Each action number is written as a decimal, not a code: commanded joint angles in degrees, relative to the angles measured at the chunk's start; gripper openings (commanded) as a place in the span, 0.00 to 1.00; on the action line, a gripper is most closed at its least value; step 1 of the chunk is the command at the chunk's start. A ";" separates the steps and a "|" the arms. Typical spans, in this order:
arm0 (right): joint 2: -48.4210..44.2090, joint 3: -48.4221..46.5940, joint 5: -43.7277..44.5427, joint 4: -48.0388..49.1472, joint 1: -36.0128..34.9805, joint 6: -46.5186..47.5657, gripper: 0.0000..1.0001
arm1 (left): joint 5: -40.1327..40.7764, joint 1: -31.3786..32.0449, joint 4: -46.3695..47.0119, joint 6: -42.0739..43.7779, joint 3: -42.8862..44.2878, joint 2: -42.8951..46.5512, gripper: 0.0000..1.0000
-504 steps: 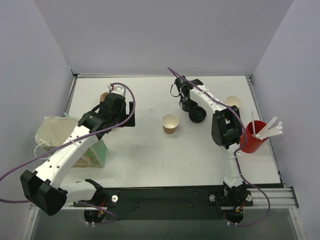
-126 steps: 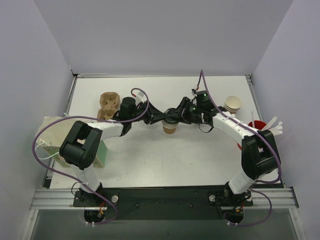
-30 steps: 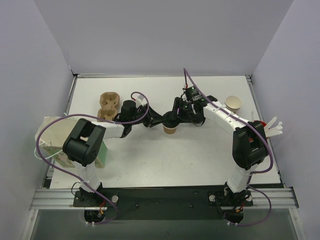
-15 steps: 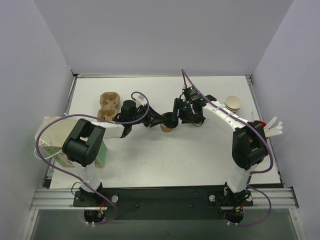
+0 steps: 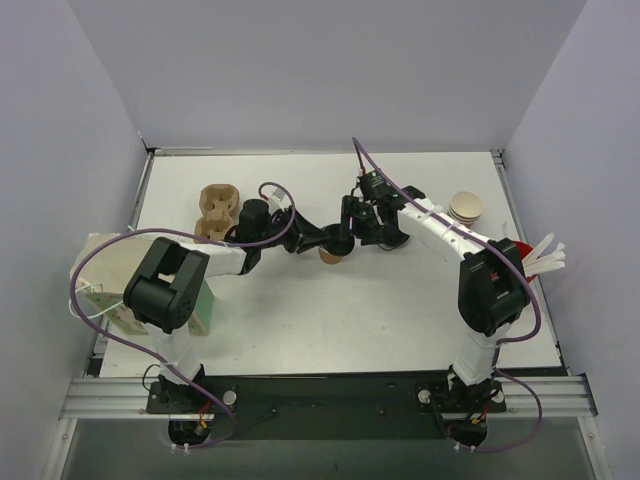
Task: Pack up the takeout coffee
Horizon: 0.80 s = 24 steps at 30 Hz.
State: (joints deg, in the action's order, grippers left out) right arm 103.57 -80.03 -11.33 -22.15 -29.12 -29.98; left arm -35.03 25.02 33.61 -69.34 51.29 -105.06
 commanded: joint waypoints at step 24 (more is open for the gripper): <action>2.69 -4.17 0.87 -3.51 -0.93 0.09 0.58 | -3.03 -2.78 -4.60 5.00 1.27 6.18 0.40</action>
State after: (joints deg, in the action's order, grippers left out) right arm 105.67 -82.70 -11.33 -23.00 -29.67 -30.11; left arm -36.49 23.07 28.36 -66.37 51.29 -102.19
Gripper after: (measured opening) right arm 0.585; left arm 0.394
